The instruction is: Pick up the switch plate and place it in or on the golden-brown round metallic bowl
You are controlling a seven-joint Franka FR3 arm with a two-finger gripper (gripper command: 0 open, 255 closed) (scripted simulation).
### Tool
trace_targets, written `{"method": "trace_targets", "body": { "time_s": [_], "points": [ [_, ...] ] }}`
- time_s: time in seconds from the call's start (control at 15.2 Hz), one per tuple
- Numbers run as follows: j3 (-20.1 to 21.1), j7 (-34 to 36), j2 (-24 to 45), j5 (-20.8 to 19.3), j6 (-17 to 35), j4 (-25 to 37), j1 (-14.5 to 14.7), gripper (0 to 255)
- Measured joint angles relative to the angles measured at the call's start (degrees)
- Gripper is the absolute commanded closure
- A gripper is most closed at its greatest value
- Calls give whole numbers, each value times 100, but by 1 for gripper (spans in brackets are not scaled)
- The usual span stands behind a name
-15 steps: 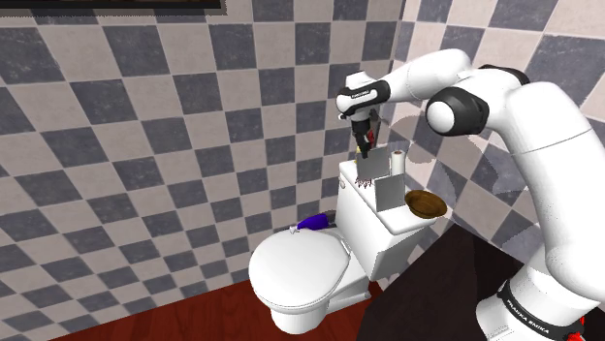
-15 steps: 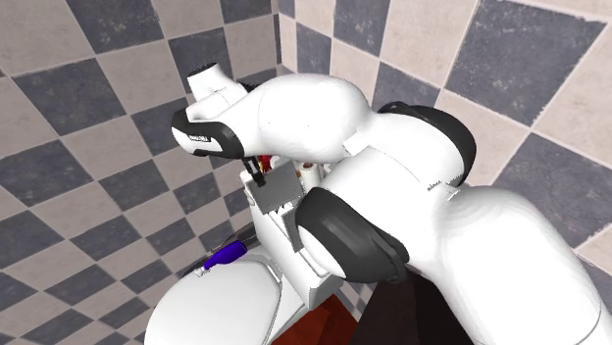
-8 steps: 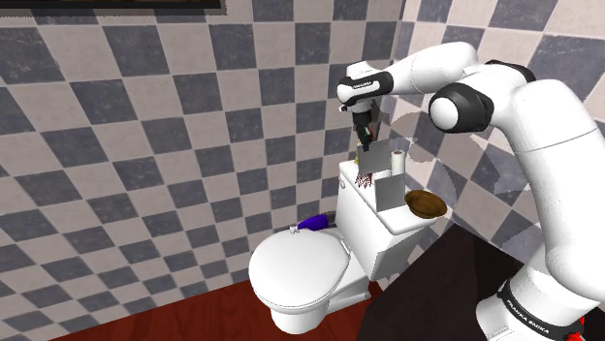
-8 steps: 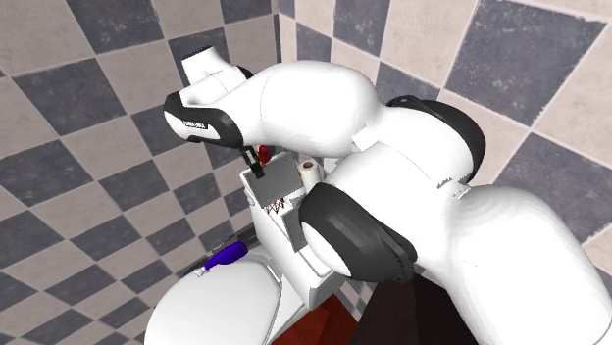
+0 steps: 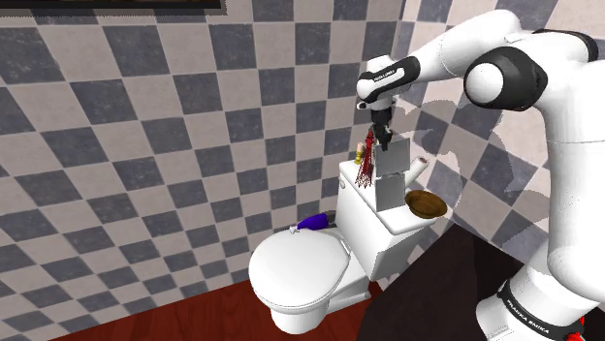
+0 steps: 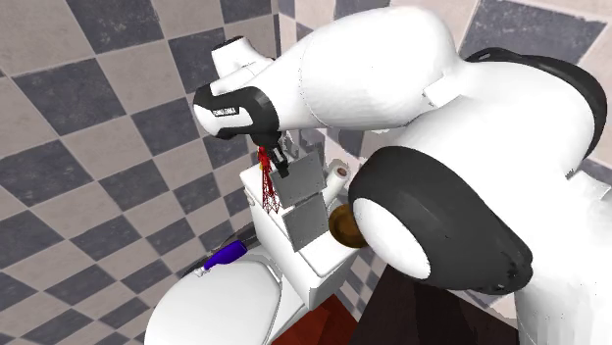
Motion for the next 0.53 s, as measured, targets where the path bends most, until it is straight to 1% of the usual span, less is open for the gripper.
{"method": "trace_targets", "body": {
  "time_s": [0.26, 0.4, 0.53],
  "points": [
    [-171, -128, -835, -245, 355, -1145, 15, 255],
    [-261, -216, -1176, -369, 410, -1508, -17, 255],
    [-356, -268, -1589, -534, 534, -2013, -34, 255]
  ]
}}
